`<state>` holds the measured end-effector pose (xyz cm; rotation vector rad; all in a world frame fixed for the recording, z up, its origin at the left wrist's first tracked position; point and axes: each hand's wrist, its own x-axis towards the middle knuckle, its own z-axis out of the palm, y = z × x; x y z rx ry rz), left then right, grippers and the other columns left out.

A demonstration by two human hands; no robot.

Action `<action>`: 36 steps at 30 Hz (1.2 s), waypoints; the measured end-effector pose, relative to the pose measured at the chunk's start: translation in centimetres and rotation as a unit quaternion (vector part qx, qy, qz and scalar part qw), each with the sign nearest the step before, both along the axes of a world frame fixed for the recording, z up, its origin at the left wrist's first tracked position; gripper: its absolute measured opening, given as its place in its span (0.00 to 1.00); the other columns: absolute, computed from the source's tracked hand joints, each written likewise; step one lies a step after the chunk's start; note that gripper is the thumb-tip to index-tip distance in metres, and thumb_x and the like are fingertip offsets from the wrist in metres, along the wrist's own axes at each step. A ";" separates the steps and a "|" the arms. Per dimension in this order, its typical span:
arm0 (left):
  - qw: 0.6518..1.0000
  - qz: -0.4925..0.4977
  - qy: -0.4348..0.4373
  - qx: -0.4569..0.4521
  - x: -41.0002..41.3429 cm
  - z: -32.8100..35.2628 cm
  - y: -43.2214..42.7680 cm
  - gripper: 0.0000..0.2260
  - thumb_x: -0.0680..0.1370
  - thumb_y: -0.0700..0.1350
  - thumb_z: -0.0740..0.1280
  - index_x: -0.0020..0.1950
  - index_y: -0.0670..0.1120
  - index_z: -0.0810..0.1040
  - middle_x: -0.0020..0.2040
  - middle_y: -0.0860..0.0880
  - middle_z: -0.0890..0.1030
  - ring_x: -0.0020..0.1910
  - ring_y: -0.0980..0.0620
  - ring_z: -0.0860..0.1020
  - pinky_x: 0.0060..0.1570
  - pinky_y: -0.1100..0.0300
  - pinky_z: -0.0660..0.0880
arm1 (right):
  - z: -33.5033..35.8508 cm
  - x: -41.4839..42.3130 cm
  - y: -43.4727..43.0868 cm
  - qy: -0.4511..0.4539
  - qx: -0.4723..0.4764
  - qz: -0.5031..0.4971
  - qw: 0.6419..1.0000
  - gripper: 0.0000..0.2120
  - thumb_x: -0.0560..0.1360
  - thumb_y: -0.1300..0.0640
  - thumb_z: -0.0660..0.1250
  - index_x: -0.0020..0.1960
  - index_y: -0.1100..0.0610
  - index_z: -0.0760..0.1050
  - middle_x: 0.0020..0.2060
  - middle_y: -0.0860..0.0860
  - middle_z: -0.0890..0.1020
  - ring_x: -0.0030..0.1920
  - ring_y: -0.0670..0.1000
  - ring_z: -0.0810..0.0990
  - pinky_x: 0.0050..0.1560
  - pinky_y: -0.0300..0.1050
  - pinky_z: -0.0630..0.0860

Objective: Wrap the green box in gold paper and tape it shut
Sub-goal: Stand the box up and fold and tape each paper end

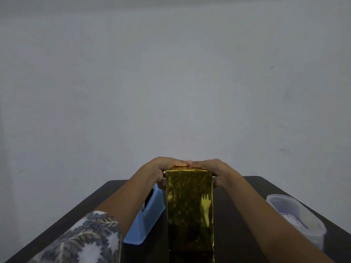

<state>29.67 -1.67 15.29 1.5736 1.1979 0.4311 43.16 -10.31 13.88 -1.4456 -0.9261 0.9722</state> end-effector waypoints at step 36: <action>0.984 0.178 0.001 0.002 -11.4 -8.5 2.8 0.10 0.71 0.42 0.74 0.43 0.40 0.75 0.42 0.45 0.76 0.39 0.48 0.75 0.50 0.46 0.75 | -0.5 -0.5 0.8 0.022 0.042 -0.077 0.996 0.26 0.65 0.59 0.78 0.59 0.65 0.74 0.38 0.54 0.78 0.33 0.48 0.77 0.16 0.33 0.68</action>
